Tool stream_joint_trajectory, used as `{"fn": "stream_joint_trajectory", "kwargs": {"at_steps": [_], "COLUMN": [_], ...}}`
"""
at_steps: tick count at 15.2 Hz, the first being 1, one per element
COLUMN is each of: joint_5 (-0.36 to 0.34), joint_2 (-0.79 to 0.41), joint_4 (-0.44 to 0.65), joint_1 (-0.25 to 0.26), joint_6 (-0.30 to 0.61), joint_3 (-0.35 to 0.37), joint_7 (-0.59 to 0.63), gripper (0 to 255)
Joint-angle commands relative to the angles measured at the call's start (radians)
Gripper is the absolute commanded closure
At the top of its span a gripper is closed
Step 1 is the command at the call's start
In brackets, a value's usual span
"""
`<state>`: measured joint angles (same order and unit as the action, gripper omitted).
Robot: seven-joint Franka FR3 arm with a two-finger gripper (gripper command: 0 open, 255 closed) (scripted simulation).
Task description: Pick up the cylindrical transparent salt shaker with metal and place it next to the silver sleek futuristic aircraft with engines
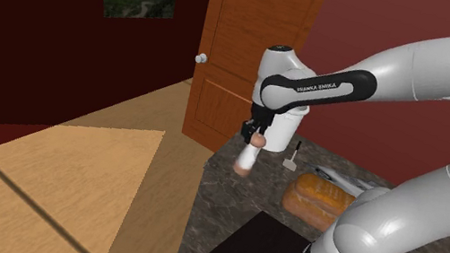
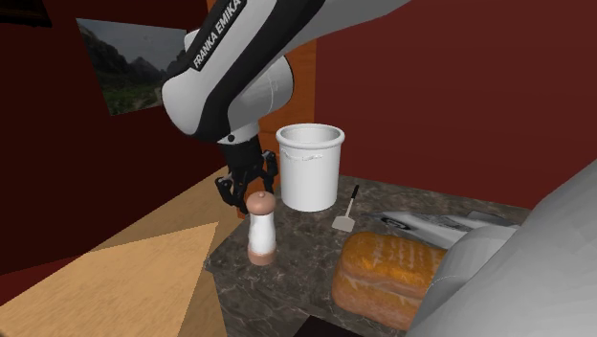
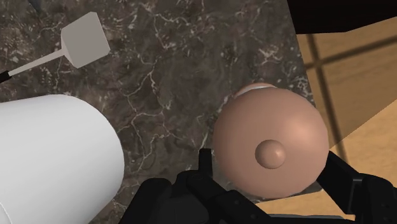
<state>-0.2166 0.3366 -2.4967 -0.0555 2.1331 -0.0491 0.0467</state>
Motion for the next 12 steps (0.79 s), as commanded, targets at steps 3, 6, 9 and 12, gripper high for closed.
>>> {"fn": "stream_joint_trajectory", "kwargs": {"at_steps": [3, 6, 9, 12], "joint_5": [0.007, 0.011, 0.015, 0.019], "joint_2": [0.025, 0.041, 0.054, 0.065], "joint_4": [0.033, 0.06, 0.09, 0.121], "joint_1": [0.002, 0.004, 0.005, 0.006], "joint_6": [-0.057, -0.1, -0.143, -0.185], "joint_3": [0.002, 0.003, 0.004, 0.006], "joint_7": [-0.01, -0.017, -0.024, -0.031], "gripper": [255, 255, 255, 255]}}
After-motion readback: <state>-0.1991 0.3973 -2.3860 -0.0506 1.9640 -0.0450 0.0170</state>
